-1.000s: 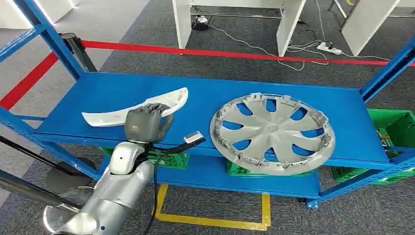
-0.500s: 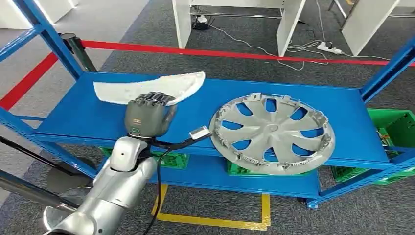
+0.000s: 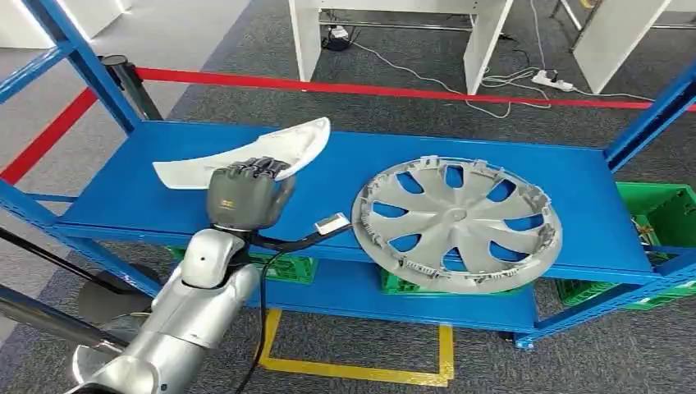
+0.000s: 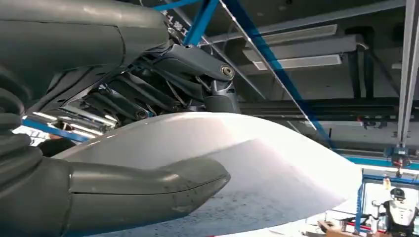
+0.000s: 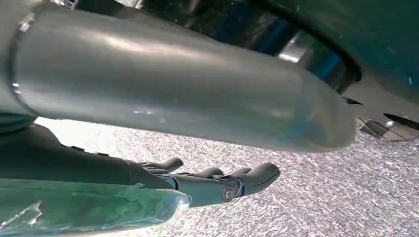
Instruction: Take the parts from the cabinet and place them on the table.
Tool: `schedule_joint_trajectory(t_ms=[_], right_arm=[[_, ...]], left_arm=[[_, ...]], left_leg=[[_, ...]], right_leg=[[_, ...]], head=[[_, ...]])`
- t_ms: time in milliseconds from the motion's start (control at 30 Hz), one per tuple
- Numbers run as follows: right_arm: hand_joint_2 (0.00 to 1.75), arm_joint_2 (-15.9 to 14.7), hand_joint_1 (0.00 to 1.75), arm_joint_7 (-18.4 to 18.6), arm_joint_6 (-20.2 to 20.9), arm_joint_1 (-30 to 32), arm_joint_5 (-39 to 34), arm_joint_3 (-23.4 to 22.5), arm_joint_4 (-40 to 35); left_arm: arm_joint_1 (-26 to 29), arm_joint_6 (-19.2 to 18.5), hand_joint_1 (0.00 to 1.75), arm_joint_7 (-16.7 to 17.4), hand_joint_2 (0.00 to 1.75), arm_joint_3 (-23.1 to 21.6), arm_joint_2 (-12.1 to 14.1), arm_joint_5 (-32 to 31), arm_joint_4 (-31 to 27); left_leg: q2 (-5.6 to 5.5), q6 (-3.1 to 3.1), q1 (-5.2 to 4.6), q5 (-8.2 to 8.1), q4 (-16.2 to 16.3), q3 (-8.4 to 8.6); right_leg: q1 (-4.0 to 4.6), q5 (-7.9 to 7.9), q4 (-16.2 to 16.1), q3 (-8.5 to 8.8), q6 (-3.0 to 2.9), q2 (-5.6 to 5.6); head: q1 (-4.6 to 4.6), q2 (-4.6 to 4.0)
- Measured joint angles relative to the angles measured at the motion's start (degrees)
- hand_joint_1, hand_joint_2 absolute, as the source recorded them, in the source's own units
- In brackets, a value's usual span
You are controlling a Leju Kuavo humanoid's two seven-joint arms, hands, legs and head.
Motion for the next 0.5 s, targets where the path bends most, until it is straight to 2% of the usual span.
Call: schedule_joint_trajectory(t_ms=[500], right_arm=[[0.0,0.0,0.0,0.0,0.0,0.0,-0.1,0.0,0.0]], left_arm=[[0.0,0.0,1.61,0.0,1.75,0.0,0.0,0.1,0.0]], left_leg=[[0.0,0.0,0.0,0.0,0.0,0.0]], right_leg=[[0.0,0.0,0.0,-0.01,0.0,0.0]], head=[[0.0,0.0]])
